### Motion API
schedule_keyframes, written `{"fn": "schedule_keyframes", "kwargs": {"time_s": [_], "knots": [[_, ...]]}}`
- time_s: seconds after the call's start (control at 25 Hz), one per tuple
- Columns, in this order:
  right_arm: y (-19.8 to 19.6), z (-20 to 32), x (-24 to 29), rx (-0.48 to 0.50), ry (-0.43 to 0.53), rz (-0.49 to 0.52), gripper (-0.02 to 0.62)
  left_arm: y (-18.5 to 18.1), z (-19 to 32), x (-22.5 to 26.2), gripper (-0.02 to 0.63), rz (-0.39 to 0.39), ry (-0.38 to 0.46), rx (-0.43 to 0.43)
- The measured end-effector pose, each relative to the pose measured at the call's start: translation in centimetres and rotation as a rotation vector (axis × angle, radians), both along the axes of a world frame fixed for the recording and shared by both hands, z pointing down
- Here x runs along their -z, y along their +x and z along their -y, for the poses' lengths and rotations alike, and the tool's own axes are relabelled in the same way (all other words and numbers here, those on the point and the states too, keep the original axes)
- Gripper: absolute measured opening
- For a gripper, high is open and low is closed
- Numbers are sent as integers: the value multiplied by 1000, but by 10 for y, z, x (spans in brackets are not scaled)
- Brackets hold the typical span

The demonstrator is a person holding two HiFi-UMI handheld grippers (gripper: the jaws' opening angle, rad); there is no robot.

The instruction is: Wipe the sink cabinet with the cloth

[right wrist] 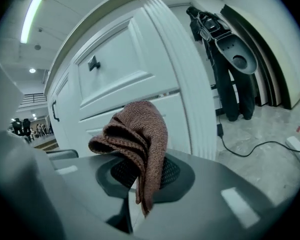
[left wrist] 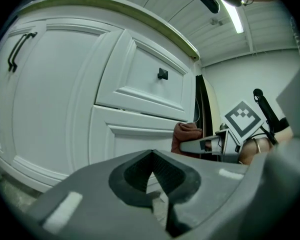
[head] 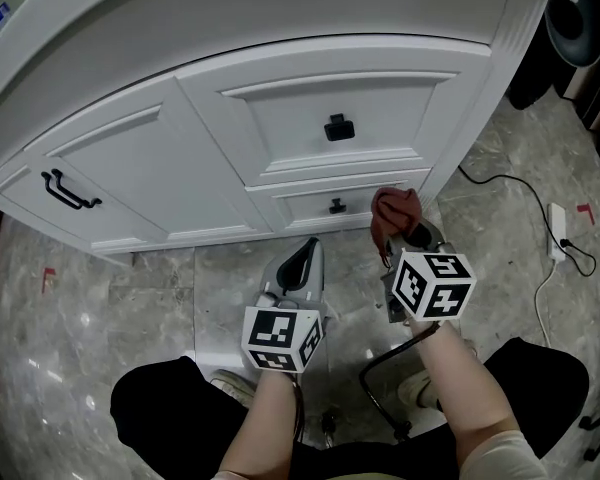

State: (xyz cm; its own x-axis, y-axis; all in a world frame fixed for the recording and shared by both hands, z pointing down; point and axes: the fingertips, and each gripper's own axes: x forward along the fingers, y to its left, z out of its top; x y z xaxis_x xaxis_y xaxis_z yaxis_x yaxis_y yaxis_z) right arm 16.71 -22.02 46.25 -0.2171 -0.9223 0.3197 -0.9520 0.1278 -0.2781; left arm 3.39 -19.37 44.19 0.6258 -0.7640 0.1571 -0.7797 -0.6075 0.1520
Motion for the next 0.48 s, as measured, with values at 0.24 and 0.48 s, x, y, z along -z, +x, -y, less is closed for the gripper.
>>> {"fn": "schedule_keyframes", "kwargs": {"time_s": [0.24,0.48], "knots": [[-82,0,-26,151,-37,9,78,-43,0,-9,0,22,-11,67],[-158,16,-32,269,-33,38,78,-92,0,-17,0,33,-25,146]]}}
